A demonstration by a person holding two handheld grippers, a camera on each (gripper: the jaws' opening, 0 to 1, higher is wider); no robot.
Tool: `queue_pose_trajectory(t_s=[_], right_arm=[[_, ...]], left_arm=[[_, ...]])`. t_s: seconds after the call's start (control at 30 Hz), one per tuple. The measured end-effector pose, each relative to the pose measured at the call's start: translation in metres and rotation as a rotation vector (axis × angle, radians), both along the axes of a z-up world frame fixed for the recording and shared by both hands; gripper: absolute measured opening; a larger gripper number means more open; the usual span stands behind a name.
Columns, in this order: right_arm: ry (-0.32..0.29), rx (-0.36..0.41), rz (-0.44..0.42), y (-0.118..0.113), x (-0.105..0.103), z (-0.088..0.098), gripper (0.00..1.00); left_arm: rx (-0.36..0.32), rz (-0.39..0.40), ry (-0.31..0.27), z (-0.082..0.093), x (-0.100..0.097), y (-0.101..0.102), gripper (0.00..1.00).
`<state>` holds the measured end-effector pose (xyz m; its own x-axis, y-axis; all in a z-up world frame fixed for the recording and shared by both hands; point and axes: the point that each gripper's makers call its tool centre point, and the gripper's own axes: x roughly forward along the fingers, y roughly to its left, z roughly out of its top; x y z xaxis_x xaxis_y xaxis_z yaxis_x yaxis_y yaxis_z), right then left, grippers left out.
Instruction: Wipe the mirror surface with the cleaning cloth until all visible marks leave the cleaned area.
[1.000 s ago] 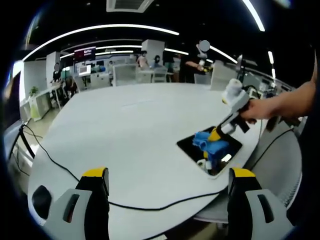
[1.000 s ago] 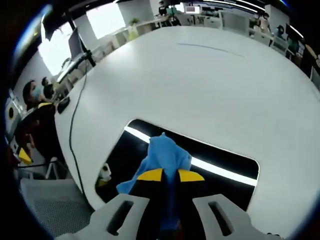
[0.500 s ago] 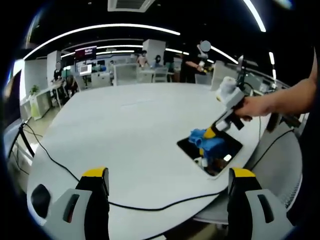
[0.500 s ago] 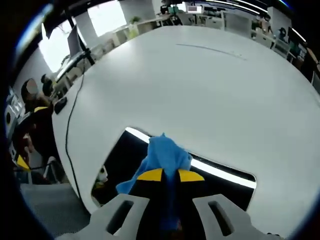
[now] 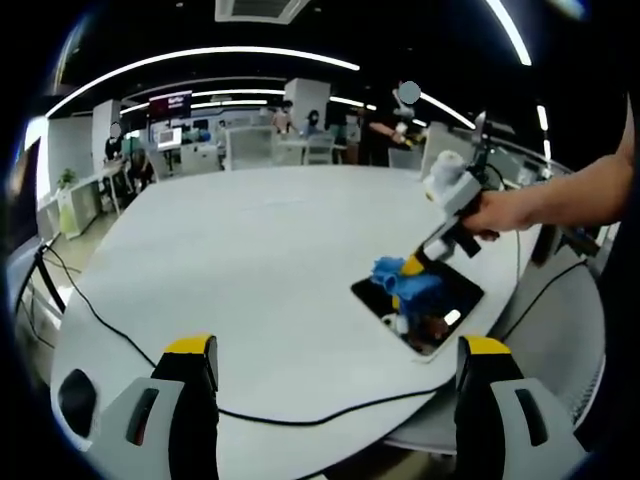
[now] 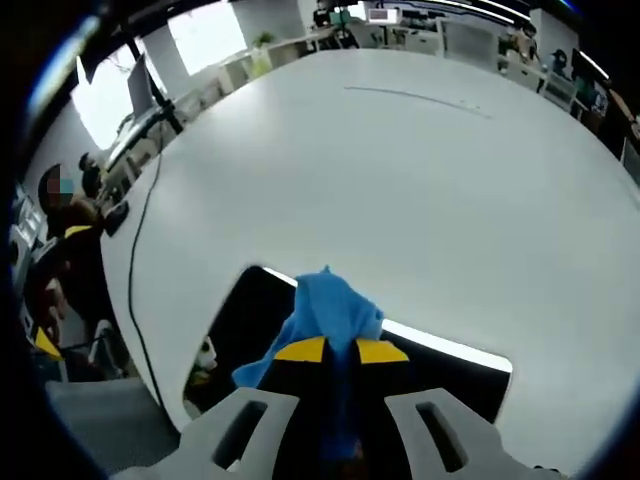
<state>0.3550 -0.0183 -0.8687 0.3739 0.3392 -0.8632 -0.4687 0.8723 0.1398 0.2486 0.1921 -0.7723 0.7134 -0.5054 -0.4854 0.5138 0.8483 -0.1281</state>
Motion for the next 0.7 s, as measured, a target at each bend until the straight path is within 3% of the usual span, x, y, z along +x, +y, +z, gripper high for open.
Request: queue_pose_trajectory(t_s=[0.27, 0.3, 0.4, 0.7], right_arm=[[0.000, -0.007, 0.002, 0.001, 0.001, 0.001, 0.05], [-0.046, -0.030, 0.049, 0.001, 0.007, 0.001, 0.05], [-0.064, -0.040, 0.046, 0.004, 0.010, 0.001, 0.05], [-0.045, -0.024, 0.039, 0.003, 0.010, 0.000, 0.05]], left_arm=[[0.001, -0.001, -0.002, 0.001, 0.001, 0.000, 1.00], [0.001, -0.001, -0.002, 0.001, 0.001, 0.000, 1.00], [0.003, -0.003, 0.001, 0.000, 0.000, -0.001, 1.00], [0.007, 0.003, 0.005, -0.001, -0.002, 0.002, 1.00]])
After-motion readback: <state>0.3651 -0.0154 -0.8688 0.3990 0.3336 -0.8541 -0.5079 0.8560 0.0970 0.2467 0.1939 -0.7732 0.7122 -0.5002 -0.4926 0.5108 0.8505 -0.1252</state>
